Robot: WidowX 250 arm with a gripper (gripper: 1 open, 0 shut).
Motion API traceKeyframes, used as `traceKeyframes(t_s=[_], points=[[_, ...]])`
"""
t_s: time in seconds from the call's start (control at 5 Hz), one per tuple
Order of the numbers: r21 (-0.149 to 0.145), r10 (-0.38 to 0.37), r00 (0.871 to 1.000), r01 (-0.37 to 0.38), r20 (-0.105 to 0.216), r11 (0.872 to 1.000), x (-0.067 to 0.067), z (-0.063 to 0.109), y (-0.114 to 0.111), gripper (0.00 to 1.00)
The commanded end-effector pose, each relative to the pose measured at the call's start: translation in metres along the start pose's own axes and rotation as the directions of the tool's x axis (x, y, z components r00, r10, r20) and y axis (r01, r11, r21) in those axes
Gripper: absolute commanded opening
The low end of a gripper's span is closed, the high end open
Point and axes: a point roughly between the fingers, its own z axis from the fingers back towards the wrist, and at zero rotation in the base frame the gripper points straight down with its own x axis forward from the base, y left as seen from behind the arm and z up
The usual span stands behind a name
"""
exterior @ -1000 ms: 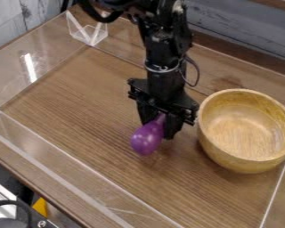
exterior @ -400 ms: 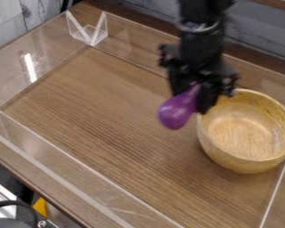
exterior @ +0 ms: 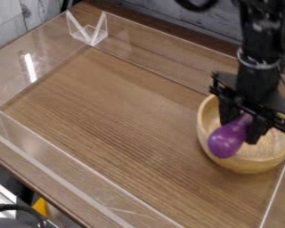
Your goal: Put the purple eggplant in the brown bowl
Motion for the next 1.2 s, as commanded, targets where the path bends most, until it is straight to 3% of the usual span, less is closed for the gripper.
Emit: traceKeyframes(t_s=[0.0, 0.2, 0.6, 1.0], points=[[0.006, 0.046, 0.996, -0.047, 0.070, 0.999, 0.023, 0.012, 0.005, 0.00], [0.014, 0.090, 0.992, -0.092, 0.085, 0.996, 0.023, 0.016, 0.012, 0.00], [0.022, 0.102, 0.989, -0.105, 0.112, 0.994, 0.030, 0.030, 0.013, 0.00], [0.031, 0.276, 0.947, -0.284, 0.166, 0.958, 0.039, 0.036, 0.021, 0.00]])
